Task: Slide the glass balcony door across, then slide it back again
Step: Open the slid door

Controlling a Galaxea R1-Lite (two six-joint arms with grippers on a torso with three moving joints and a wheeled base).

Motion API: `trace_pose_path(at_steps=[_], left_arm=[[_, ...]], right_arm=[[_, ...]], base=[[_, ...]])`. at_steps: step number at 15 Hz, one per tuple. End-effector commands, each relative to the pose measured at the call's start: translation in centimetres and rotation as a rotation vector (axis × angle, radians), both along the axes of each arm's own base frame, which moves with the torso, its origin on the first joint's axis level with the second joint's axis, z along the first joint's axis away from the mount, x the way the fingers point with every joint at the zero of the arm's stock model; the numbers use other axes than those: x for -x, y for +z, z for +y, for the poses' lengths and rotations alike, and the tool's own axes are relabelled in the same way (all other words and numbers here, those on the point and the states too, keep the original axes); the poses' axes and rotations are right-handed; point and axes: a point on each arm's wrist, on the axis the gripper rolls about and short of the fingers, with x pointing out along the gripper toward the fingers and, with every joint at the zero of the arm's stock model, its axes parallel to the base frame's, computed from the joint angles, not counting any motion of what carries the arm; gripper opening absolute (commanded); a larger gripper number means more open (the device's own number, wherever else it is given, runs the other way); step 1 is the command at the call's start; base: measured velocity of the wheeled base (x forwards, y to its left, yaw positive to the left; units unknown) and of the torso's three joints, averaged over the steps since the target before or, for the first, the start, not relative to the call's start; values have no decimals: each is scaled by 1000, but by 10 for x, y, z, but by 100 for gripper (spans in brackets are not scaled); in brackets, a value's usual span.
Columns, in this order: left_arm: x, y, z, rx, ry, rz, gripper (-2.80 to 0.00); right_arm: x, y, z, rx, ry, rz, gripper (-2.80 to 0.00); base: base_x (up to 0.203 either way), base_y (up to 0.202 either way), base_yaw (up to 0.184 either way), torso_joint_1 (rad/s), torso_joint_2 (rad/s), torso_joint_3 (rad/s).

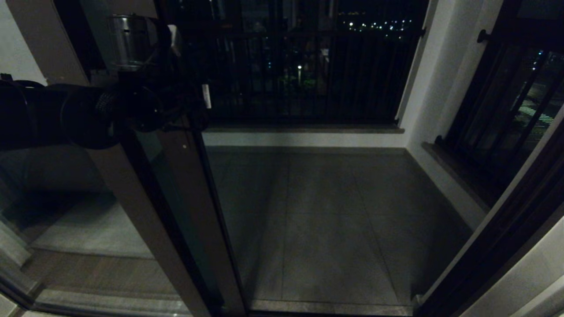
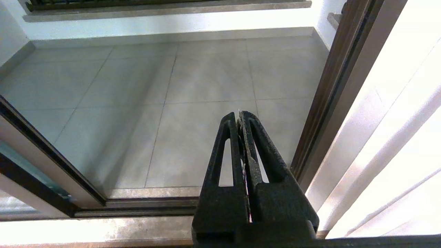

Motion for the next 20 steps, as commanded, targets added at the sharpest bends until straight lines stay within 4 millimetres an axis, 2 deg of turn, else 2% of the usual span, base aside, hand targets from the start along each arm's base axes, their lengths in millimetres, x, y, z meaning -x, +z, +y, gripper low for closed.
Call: trace_pose_path(at_steps=[1, 20], left_arm=[[0, -1, 3, -3, 15, 7, -280], [0, 0, 10, -2, 32, 4, -280]], right_arm=[[0, 0, 0, 0, 0, 0, -280], [0, 0, 0, 0, 0, 0, -280]], base=[[0, 0, 0, 0, 0, 0], [0, 0, 0, 0, 0, 0]])
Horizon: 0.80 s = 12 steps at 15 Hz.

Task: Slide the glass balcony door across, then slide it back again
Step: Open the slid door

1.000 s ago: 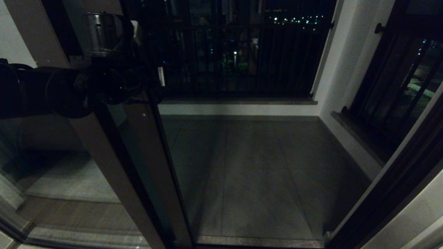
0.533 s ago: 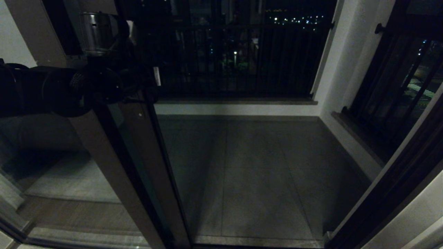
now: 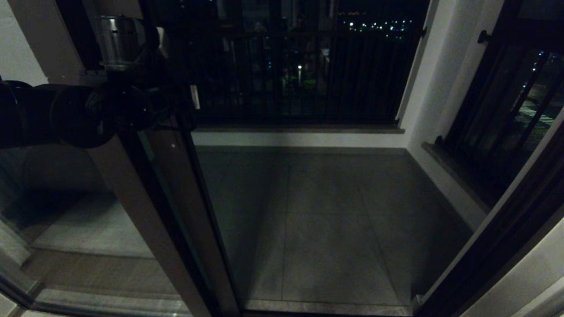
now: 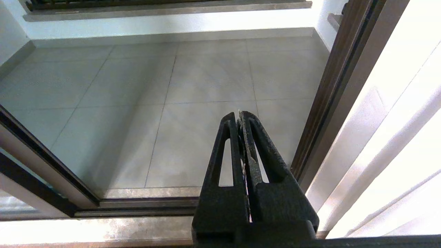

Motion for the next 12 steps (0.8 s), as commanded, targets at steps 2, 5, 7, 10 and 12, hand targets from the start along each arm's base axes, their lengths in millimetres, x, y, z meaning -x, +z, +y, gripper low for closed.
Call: trace_pose_path(at_steps=[2, 5, 7, 10, 12], left_arm=[[-1, 0, 1, 2, 4, -3, -280], [-2, 0, 5, 2, 16, -3, -280], [-1, 2, 9, 4, 23, -8, -280], [-1, 2, 11, 4, 27, -8, -280], [-1, 2, 11, 4, 27, -8, -280]], right_arm=[[0, 0, 0, 0, 0, 1, -280], [0, 0, 0, 0, 0, 0, -280], [0, 0, 0, 0, 0, 1, -280], [0, 0, 0, 0, 0, 1, -280], [0, 0, 0, 0, 0, 0, -280]], base=[[0, 0, 0, 0, 0, 0], [0, 0, 0, 0, 0, 0], [0, 0, 0, 0, 0, 0], [0, 0, 0, 0, 0, 0], [0, 0, 0, 0, 0, 0]])
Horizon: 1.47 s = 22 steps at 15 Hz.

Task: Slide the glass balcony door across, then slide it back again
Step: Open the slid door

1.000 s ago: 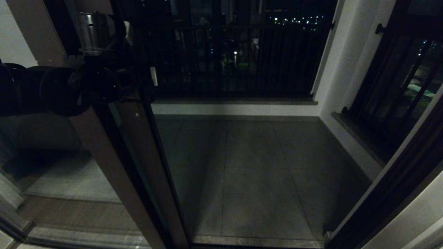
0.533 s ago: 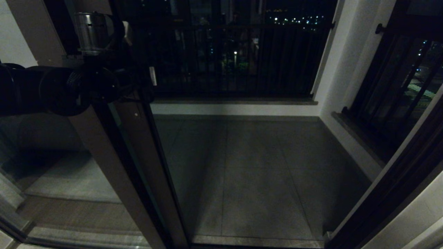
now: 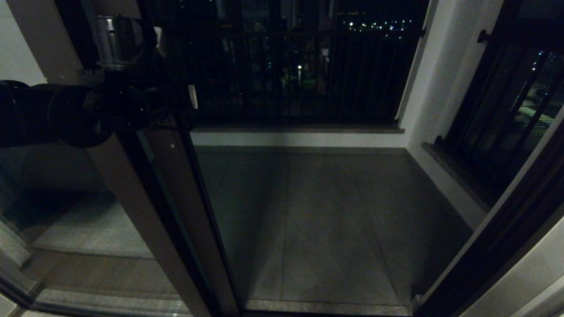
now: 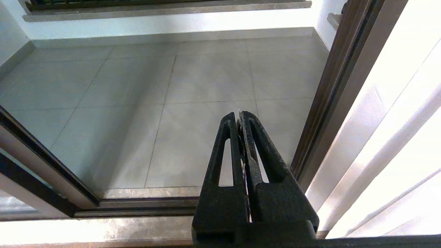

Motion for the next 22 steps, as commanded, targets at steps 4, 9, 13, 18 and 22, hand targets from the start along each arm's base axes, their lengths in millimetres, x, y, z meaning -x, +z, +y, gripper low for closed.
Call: trace_pose_path(at_steps=[4, 9, 13, 18, 22], left_arm=[[3, 0, 2, -1, 9, 0, -280], [2, -1, 8, -1, 23, 4, -280], [3, -1, 11, -1, 28, 6, -280], [6, -2, 12, -3, 30, 12, -280], [7, 0, 13, -2, 30, 6, -280]], right_arm=[[0, 0, 0, 0, 0, 1, -280], [0, 0, 0, 0, 0, 1, -280], [0, 0, 0, 0, 0, 1, -280], [0, 0, 0, 0, 0, 0, -280], [0, 0, 0, 0, 0, 0, -280]], base=[[0, 0, 0, 0, 0, 0], [0, 0, 0, 0, 0, 0], [0, 0, 0, 0, 0, 0], [0, 0, 0, 0, 0, 0], [0, 0, 0, 0, 0, 0]])
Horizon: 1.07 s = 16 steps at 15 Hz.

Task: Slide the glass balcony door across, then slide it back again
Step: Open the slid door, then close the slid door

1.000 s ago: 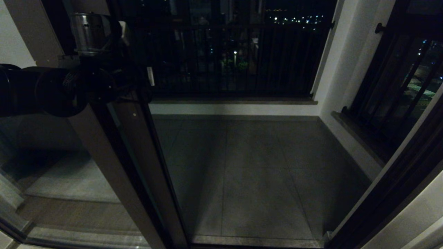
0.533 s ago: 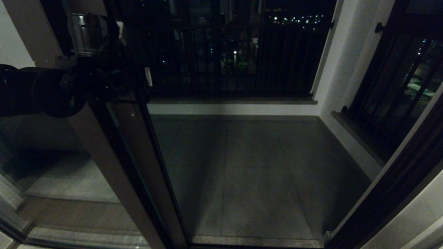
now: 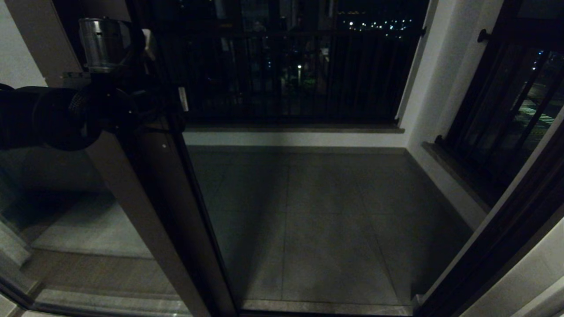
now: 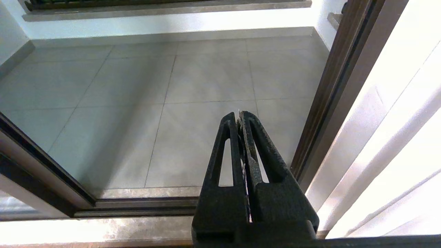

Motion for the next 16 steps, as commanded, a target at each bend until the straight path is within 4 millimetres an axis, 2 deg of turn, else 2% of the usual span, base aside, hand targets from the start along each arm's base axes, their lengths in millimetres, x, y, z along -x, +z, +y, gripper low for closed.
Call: trace_pose_path(at_steps=[1, 3, 4, 5, 8, 11, 14, 16], left_arm=[[8, 9, -5, 5, -19, -28, -280], [42, 32, -31, 25, -123, -89, -280], [57, 38, -38, 25, -159, -101, -280], [66, 35, -37, -2, -171, -86, -280], [94, 27, -25, -49, -186, -54, -280], [141, 39, -4, -55, -233, -34, -280], [188, 32, 19, -113, -319, 235, -280], [211, 46, 29, -85, -336, 310, -280]], right_arm=[[0, 0, 0, 0, 0, 0, -280], [0, 0, 0, 0, 0, 0, -280], [0, 0, 0, 0, 0, 0, -280], [0, 0, 0, 0, 0, 1, -280], [0, 0, 0, 0, 0, 0, -280], [0, 0, 0, 0, 0, 0, -280], [0, 0, 0, 0, 0, 0, -280], [0, 0, 0, 0, 0, 1, -280]], base=[[0, 0, 0, 0, 0, 0], [0, 0, 0, 0, 0, 0], [0, 0, 0, 0, 0, 0], [0, 0, 0, 0, 0, 0], [0, 0, 0, 0, 0, 0], [0, 0, 0, 0, 0, 0], [0, 0, 0, 0, 0, 0], [0, 0, 0, 0, 0, 0]])
